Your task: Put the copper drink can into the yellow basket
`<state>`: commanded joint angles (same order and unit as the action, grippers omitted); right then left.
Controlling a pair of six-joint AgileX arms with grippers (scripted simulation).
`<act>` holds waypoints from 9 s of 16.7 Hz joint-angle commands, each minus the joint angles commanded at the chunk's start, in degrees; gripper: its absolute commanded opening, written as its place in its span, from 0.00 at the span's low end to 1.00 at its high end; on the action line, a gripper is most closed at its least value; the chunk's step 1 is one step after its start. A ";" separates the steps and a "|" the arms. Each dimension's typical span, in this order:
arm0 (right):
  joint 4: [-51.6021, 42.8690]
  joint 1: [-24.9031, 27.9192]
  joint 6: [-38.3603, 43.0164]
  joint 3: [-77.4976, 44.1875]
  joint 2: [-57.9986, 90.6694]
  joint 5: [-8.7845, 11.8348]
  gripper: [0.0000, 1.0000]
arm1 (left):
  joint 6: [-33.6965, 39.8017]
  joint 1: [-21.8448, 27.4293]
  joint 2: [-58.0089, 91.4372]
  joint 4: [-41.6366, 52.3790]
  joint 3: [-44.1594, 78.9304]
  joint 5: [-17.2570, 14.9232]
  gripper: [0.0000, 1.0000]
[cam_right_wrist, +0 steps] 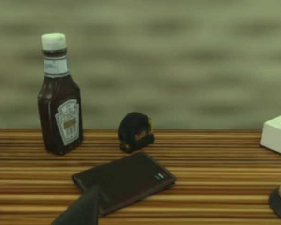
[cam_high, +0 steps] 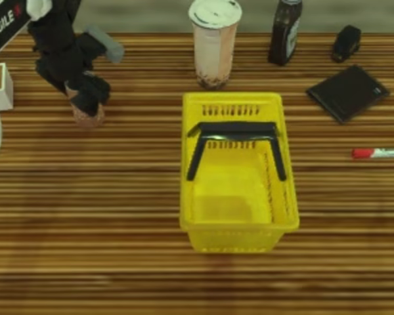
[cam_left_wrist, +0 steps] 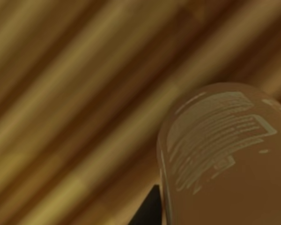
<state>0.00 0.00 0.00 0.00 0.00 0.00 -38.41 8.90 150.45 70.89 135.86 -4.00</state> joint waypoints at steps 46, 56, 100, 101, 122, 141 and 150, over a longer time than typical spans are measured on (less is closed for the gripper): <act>0.00 0.00 0.00 0.00 0.00 0.00 1.00 | 35.86 9.46 -29.44 -113.55 -59.92 -69.01 0.00; 0.00 0.00 0.00 0.00 0.00 0.00 1.00 | 36.03 8.15 -17.23 -129.21 -62.72 -69.11 0.00; -35.22 16.05 -25.07 -51.30 53.73 -0.07 1.00 | 38.78 0.88 -64.32 -109.02 -88.97 -41.28 1.00; -38.74 17.65 -27.58 -56.42 59.10 -0.09 1.00 | 38.99 0.03 -70.12 -106.44 -91.98 -38.16 1.00; -84.09 38.29 -59.85 -122.36 128.27 -0.19 1.00 | 38.41 -10.04 -150.45 -70.89 -135.86 4.00 1.00; -79.18 38.32 -59.82 -116.90 127.71 -0.19 0.55 | 38.41 -10.04 -150.45 -70.89 -135.86 4.00 1.00; -79.18 38.32 -59.82 -116.90 127.71 -0.19 0.00 | 38.41 -10.04 -150.45 -70.89 -135.86 4.00 1.00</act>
<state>-79.18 38.32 -59.82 -116.90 127.71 -0.19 0.00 -1.15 0.00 0.00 0.00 0.00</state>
